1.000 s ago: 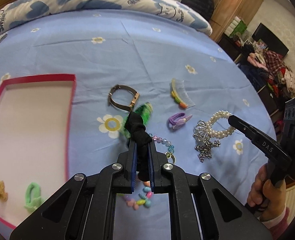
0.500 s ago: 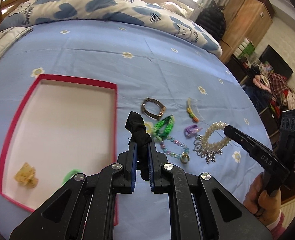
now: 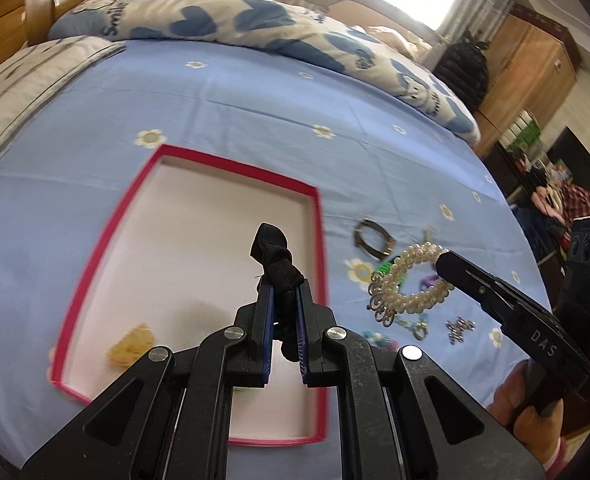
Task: Organize jewelry
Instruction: 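Drop black scrunchie into tray with left tool while right tool drops pearl bracelet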
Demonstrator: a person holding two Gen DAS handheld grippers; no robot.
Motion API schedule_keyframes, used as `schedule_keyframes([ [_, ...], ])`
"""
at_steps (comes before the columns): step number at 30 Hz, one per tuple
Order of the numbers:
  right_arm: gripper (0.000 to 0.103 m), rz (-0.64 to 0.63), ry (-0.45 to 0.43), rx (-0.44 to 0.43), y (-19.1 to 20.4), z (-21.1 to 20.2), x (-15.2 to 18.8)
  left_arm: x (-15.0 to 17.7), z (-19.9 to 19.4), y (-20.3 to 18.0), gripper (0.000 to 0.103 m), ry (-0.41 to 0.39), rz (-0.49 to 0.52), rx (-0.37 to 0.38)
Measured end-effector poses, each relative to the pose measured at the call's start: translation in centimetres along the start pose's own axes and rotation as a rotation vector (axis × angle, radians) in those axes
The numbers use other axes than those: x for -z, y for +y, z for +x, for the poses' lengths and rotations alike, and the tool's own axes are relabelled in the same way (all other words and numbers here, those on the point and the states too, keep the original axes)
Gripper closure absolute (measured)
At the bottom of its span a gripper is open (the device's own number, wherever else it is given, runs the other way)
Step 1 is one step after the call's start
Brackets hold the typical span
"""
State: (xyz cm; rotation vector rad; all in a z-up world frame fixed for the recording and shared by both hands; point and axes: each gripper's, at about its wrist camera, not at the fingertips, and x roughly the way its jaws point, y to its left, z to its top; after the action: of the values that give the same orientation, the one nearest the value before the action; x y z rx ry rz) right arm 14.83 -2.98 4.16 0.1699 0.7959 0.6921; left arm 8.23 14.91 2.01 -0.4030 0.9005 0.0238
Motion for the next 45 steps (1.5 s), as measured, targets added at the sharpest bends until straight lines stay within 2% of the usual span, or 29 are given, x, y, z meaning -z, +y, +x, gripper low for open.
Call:
schedule_keyframes([
  [9, 0.093, -0.005, 0.045, -0.084, 3.3, 5.5, -1.7, -1.5, 1.4, 4.6, 0.095, 0.006, -0.084, -0.05],
  [19, 0.093, 0.079, 0.077, -0.137, 3.2, 10.3, -2.6, -3.3, 4.6, 7.2, 0.095, 0.031, -0.155, -0.045],
  [30, 0.093, 0.109, 0.146, -0.061, 0.5, 12.7, -0.9, -2.9, 7.1, 8.8, 0.095, 0.075, -0.19, -0.101],
  [36, 0.093, 0.071, 0.187, -0.016, 0.8, 13.9, -0.3, -2.9, 7.9, 9.2, 0.095, 0.089, -0.192, -0.152],
  [45, 0.093, 0.044, 0.227, 0.029, 0.7, 15.6, -0.1, -2.7, 8.6, 9.9, 0.094, 0.109, -0.186, -0.171],
])
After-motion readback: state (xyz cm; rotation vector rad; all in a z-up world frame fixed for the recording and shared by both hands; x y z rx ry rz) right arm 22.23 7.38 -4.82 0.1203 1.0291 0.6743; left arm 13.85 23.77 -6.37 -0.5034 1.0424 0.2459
